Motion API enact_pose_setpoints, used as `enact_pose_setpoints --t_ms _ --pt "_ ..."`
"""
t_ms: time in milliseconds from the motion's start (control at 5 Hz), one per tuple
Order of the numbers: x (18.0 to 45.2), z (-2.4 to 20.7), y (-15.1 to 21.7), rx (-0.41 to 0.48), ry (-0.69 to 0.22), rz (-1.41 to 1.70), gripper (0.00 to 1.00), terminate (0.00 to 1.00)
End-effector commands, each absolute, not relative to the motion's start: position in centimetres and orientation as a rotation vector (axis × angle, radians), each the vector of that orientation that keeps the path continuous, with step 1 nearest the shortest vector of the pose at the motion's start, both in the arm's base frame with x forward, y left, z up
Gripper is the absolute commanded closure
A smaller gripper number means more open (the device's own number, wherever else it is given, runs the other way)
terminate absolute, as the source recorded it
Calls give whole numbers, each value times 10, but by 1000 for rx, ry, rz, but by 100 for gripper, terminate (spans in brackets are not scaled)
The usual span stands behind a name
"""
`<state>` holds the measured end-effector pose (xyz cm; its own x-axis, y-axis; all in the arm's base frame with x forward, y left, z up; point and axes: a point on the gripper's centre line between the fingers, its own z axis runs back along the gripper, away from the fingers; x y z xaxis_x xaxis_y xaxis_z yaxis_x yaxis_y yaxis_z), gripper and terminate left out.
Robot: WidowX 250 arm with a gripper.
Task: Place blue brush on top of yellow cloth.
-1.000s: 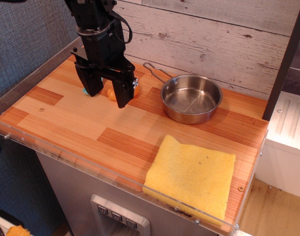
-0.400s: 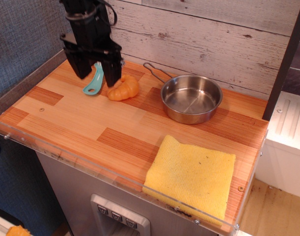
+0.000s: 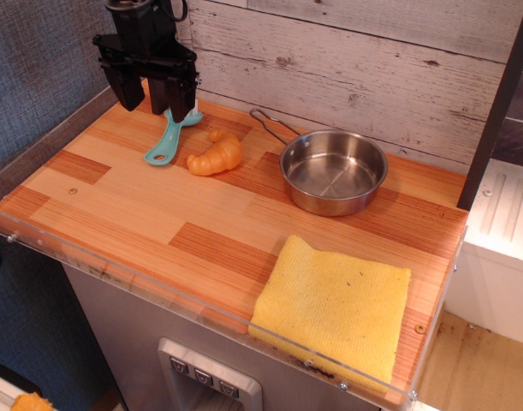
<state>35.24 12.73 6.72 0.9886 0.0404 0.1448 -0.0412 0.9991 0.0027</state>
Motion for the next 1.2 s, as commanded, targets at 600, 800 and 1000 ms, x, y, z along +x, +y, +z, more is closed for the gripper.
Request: enact_pose_setpoints --t_ms 600,800,1000 --pt "383 22 145 80 -79 77 0 0" --pt "384 18 139 86 -71 64 100 0" --pt "381 24 134 92 -73 61 100 0"
